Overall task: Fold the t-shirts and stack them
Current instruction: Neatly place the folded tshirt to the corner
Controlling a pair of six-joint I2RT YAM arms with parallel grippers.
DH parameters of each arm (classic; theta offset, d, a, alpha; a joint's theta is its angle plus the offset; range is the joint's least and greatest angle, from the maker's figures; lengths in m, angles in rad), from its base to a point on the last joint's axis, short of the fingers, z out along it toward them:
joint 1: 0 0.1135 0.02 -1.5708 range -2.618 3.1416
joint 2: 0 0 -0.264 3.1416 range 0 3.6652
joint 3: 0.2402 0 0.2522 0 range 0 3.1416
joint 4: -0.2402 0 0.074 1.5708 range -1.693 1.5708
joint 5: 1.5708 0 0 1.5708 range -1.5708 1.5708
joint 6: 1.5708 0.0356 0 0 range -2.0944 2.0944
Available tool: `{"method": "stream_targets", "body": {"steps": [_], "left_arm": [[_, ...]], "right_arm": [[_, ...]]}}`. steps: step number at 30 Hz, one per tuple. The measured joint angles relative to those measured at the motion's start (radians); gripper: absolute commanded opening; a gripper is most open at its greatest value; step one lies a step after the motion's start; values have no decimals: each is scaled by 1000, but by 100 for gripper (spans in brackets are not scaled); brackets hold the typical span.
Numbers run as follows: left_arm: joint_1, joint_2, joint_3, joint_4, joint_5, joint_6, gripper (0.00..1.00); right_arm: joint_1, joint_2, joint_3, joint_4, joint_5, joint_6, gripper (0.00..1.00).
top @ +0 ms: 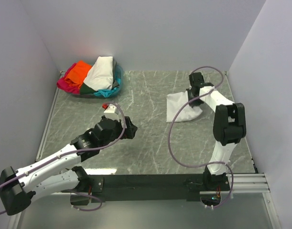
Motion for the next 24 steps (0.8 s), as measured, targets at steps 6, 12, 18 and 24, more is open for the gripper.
{"method": "stream_targets", "body": {"steps": [6,12,18,24], "left_arm": [[14,-47,-17,-32,15,0,98],[21,-56,-19,-75,22,0,98],[27,-58,-19,-107,22,-9,98],[29,-55,-18,-144,21,-25,97]], "right_arm": [[-80,131,171,-69,119,-152,0],[-130,210,307,-97,226,-262,0],[-211,274,385,-80,286,-330,0],[-276,323,442,-56,318,-383,0]]}}
